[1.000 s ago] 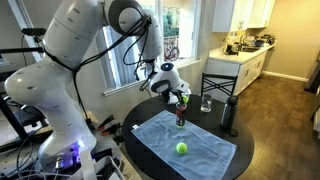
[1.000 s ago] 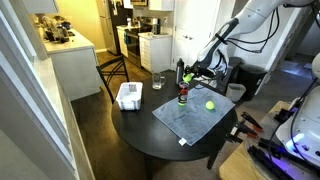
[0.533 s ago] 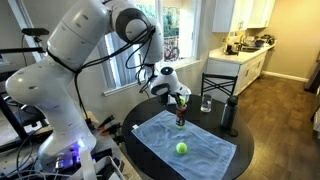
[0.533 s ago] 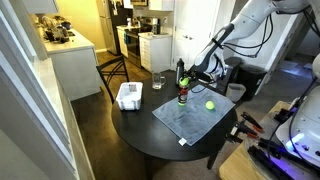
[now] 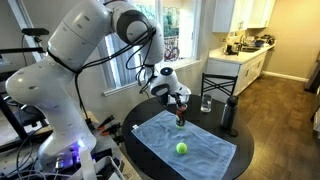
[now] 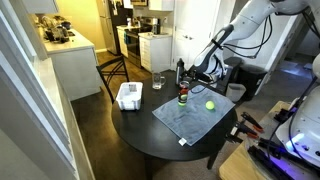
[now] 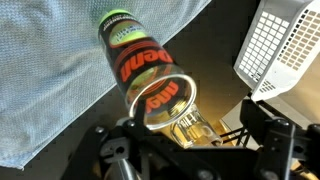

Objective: Put the left green ball in the container

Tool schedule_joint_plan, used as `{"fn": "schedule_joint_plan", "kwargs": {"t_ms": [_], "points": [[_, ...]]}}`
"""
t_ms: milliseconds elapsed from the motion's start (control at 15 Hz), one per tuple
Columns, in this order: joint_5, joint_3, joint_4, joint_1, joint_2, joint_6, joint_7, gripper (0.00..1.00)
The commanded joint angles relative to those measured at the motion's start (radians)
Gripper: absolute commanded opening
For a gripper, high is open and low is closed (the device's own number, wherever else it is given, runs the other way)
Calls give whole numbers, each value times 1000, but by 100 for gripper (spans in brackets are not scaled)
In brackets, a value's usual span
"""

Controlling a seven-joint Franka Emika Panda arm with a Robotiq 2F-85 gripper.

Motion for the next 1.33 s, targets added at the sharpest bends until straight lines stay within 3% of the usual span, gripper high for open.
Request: {"fn": "schedule_joint_plan", "kwargs": {"t_ms": [0, 333, 400, 1267], "points": [[-12, 1, -56, -4, -50, 14, 54, 100], [-14, 28, -91, -32, -82, 10, 78, 100], [-27, -1, -33, 0, -36, -1, 61, 100], [-26, -7, -26, 7, -32, -1, 62, 100]]}}
